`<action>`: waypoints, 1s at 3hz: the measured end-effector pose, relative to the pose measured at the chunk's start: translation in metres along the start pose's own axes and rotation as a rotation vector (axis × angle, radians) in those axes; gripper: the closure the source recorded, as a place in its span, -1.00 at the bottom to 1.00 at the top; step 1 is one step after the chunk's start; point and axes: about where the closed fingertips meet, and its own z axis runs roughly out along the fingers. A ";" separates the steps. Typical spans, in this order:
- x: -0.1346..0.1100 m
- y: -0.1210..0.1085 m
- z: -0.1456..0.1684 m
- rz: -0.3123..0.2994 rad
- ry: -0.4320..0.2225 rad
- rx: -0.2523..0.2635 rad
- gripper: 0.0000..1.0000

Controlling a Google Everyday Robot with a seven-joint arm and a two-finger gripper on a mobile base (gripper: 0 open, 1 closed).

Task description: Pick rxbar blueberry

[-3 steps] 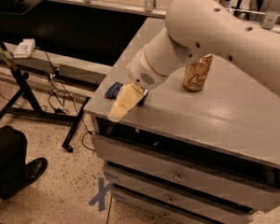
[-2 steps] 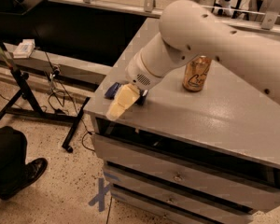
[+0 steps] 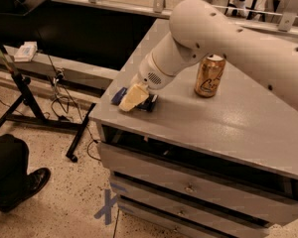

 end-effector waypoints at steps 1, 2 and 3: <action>0.006 -0.007 -0.004 0.015 0.011 0.006 0.28; 0.012 -0.004 -0.016 0.013 0.013 0.022 0.76; 0.011 -0.003 -0.040 0.003 -0.021 0.050 1.00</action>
Offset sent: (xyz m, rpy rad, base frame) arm -0.0093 -0.0396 0.0150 -0.0212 -0.0308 -0.0417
